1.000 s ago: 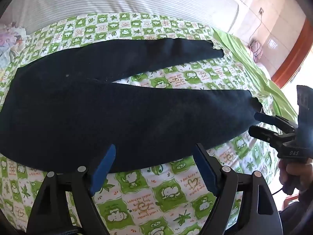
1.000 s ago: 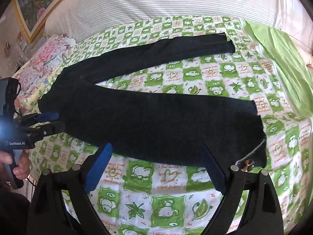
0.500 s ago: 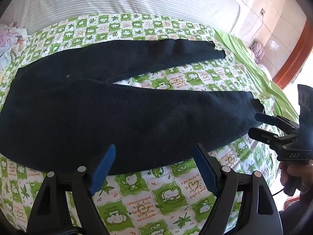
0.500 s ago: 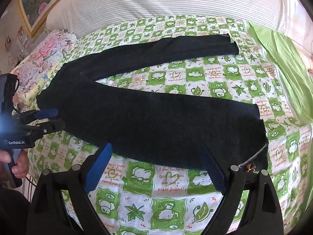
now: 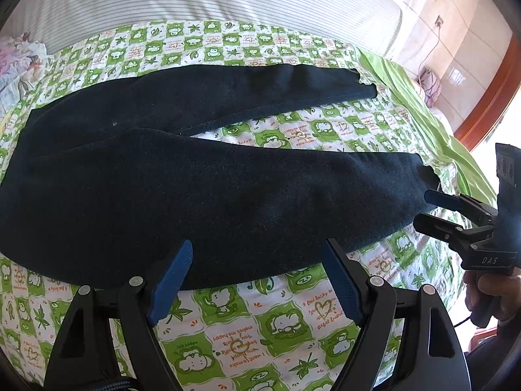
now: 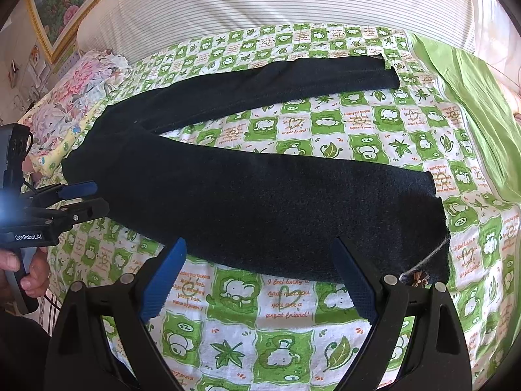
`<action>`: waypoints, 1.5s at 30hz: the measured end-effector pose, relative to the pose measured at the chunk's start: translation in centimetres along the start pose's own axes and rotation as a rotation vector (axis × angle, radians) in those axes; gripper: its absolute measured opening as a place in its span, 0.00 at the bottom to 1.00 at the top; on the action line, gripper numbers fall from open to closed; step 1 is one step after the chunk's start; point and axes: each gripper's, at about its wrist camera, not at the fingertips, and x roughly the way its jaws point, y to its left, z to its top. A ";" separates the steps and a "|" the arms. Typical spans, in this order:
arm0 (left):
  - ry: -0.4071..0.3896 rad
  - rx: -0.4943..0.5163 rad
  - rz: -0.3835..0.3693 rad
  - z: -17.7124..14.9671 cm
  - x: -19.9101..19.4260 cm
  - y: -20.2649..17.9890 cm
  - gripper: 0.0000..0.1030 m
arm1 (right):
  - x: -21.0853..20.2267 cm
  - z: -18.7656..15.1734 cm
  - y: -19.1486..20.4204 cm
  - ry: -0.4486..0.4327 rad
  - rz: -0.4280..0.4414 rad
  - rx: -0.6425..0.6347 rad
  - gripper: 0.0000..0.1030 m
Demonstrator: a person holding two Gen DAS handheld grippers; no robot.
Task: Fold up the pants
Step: 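Position both grippers over the pant leg hems of the dark pants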
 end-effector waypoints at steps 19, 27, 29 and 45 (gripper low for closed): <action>0.004 0.000 -0.004 -0.2 0.0 0.0 0.79 | 0.3 -0.3 0.1 0.016 0.009 0.002 0.88; 0.009 -0.006 -0.008 0.0 0.3 0.0 0.79 | 0.4 -0.2 0.1 0.019 0.010 0.005 0.88; 0.012 -0.007 -0.009 0.0 0.4 0.1 0.79 | 0.4 -0.3 0.1 0.020 0.010 0.006 0.88; 0.031 0.003 -0.018 0.2 0.9 -0.3 0.79 | 0.2 0.0 -0.2 0.021 0.014 0.017 0.88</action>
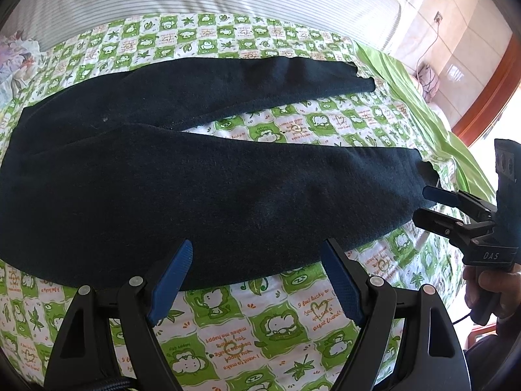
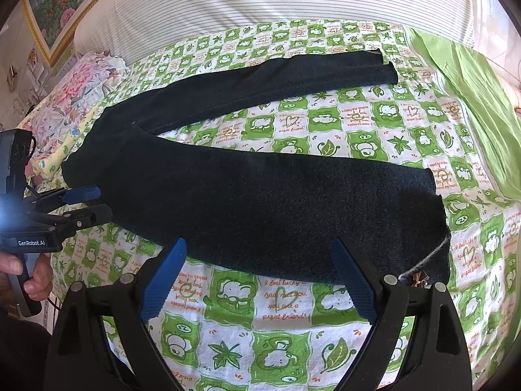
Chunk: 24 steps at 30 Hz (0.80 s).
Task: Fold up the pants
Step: 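Position both grippers over the pant leg hems of the dark pants, then grasp the hem with the left gripper while the right gripper grasps the other hem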
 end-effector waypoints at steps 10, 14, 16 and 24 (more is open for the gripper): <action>0.013 -0.003 -0.016 0.7 0.3 0.0 0.79 | 0.0 0.1 -0.1 -0.003 0.005 0.008 0.88; 0.012 -0.010 -0.025 1.4 0.2 0.1 0.79 | 0.1 0.4 -0.2 -0.002 0.011 0.017 0.88; 0.009 -0.013 -0.031 1.9 0.2 0.2 0.79 | 0.0 0.8 -0.3 -0.002 0.014 0.017 0.88; 0.001 -0.007 -0.036 4.5 0.8 0.4 0.79 | 0.5 2.7 -1.0 -0.006 0.026 0.023 0.88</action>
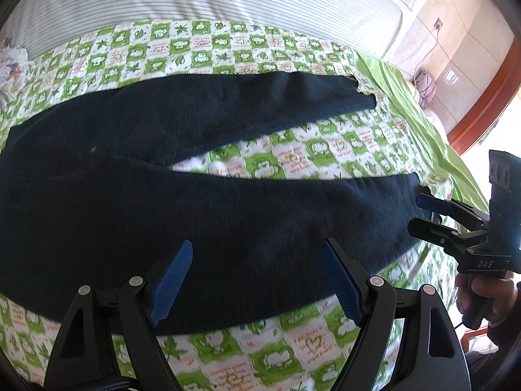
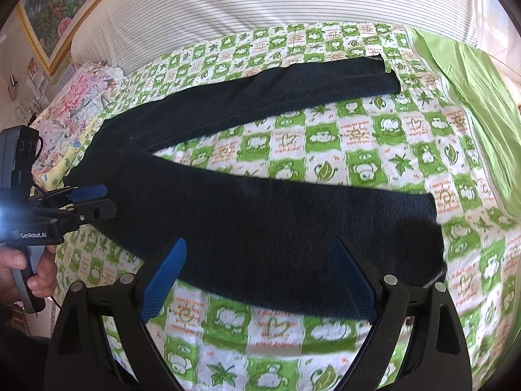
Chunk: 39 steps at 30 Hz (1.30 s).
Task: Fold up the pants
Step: 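Grasp the hem with the left gripper while the right gripper grasps the other hem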
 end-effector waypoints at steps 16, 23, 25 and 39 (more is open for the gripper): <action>-0.011 0.078 0.006 8.7 3.4 0.8 0.79 | 2.8 8.2 -3.7 -0.034 -0.026 0.001 0.88; 0.021 0.103 -0.034 13.6 6.5 1.0 0.79 | 4.4 12.8 -6.9 -0.036 -0.031 0.009 0.88; 0.025 0.119 -0.037 15.0 7.3 0.8 0.79 | 5.0 14.1 -8.1 -0.030 -0.020 0.021 0.88; 0.137 0.324 -0.111 23.6 16.0 -1.2 0.79 | 9.5 21.9 -16.2 0.006 -0.006 0.145 0.88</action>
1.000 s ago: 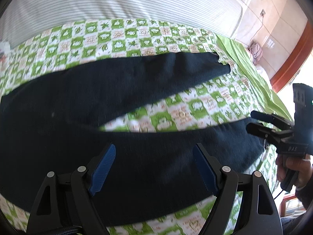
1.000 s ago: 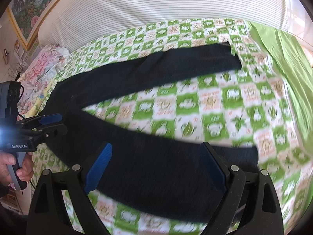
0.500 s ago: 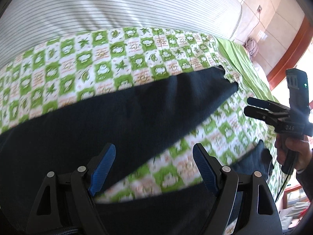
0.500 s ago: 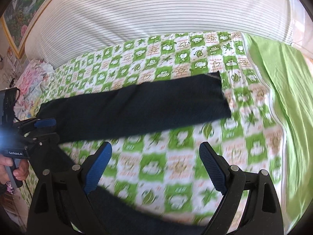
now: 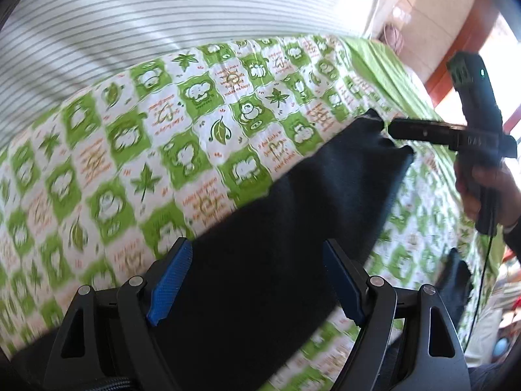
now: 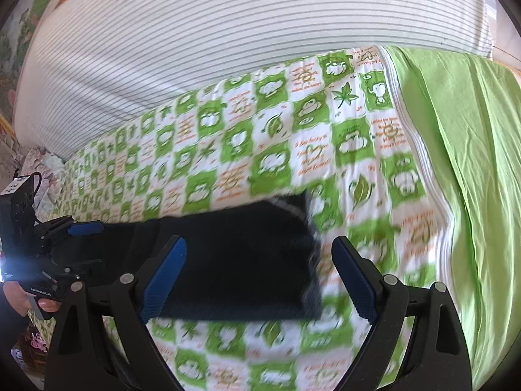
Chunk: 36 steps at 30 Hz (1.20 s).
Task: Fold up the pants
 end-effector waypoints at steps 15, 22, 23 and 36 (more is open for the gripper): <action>0.147 -0.027 -0.100 1.7 5.2 2.3 0.70 | 4.3 2.7 -0.8 0.093 -0.007 -0.026 0.38; 0.168 0.021 -0.112 0.8 4.0 0.4 0.09 | 2.0 2.1 -0.6 0.031 0.004 -0.017 0.10; 0.166 0.020 -0.117 0.6 3.3 0.5 0.05 | 1.4 1.9 -0.5 0.018 0.012 -0.013 0.10; 0.095 0.047 -0.175 -5.6 -5.2 -4.0 0.04 | -7.7 -5.4 0.5 -0.064 0.124 -0.058 0.09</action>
